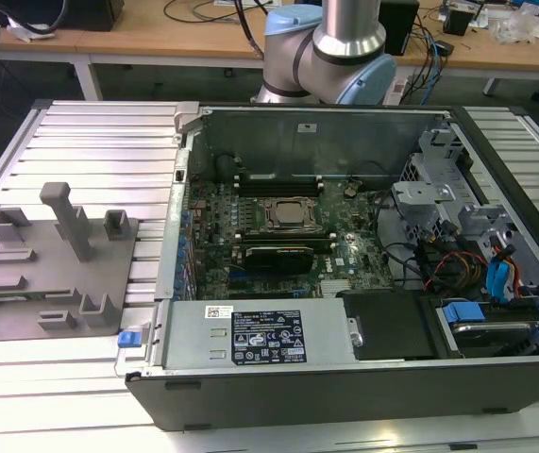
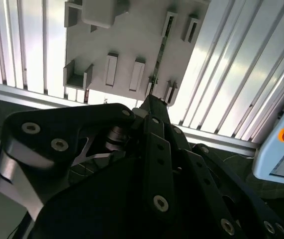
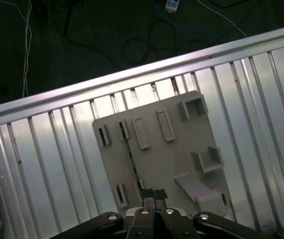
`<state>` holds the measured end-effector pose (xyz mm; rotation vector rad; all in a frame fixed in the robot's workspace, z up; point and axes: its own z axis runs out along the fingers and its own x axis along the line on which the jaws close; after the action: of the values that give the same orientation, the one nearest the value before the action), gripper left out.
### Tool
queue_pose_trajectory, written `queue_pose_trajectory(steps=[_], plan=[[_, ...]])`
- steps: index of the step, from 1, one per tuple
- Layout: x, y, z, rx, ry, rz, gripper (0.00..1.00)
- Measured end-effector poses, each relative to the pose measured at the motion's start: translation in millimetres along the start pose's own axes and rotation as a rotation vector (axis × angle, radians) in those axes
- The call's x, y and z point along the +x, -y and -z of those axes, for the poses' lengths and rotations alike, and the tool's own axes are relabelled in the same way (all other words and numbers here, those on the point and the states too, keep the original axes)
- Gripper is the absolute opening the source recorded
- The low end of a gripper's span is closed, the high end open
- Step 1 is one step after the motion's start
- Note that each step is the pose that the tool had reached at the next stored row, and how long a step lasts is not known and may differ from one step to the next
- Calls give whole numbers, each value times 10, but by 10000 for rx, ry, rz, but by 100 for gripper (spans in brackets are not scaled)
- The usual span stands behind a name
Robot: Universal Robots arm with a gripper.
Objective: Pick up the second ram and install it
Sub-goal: 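Pick up the second ram and move it above second insertion slot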
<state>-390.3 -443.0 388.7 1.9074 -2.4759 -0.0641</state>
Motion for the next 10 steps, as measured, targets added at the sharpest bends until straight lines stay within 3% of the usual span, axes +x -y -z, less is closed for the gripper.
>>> queue_pose_trajectory(steps=[8, 10], plan=[[-1, 0, 0, 1, -22, 168, 11], [-1, 0, 0, 1, -22, 169, 17]])
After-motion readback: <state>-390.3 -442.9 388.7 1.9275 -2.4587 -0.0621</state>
